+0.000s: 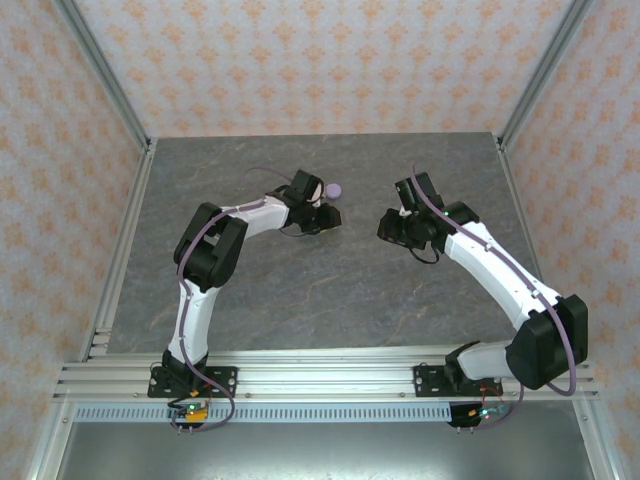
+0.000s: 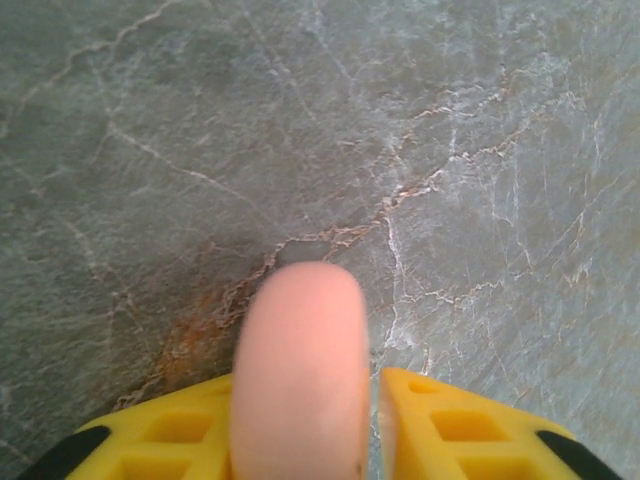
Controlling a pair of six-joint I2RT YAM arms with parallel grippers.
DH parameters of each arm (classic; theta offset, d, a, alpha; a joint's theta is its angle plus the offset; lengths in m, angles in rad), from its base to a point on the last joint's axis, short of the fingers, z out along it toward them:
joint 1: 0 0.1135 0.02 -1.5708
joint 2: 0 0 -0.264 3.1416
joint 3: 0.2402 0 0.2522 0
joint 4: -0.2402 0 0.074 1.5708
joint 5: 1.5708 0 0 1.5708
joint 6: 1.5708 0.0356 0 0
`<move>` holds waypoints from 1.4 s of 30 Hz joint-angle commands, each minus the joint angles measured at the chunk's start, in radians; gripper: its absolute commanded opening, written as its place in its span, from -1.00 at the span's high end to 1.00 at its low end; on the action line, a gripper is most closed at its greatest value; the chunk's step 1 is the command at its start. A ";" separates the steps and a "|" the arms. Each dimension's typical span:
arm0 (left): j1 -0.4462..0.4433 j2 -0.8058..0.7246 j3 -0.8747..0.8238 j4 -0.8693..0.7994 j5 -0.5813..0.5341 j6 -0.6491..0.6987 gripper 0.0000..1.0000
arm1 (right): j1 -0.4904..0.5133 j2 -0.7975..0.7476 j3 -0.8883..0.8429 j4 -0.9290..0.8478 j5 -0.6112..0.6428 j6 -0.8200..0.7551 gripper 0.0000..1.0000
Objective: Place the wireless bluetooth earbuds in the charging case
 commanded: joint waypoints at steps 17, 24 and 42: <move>-0.002 -0.164 -0.027 -0.240 -0.235 0.219 -0.30 | -0.001 0.013 -0.008 -0.020 0.101 -0.026 0.40; -0.001 -0.367 -0.153 -0.239 -0.352 0.271 -0.32 | -0.001 -0.012 -0.050 0.001 0.283 -0.045 0.39; 0.009 -0.897 -0.558 -0.257 -0.848 0.376 -0.35 | -0.013 -0.225 -0.311 0.267 0.840 -0.222 0.31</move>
